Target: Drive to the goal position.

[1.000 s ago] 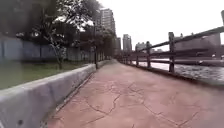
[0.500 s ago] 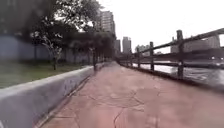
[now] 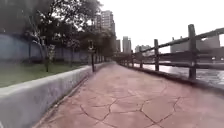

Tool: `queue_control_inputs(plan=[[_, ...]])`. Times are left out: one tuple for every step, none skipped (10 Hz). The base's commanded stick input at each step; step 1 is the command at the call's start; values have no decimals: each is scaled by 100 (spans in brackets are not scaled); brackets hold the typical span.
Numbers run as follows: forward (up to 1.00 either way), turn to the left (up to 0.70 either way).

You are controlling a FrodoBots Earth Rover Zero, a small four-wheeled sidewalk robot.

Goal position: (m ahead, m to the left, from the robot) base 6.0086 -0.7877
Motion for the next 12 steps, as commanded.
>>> queue_control_inputs(plan=[[100,0],[100,0],[100,0],[100,0],[100,0],[100,0],[100,0],[100,0],[100,0],[100,0],[100,0],[100,0]])
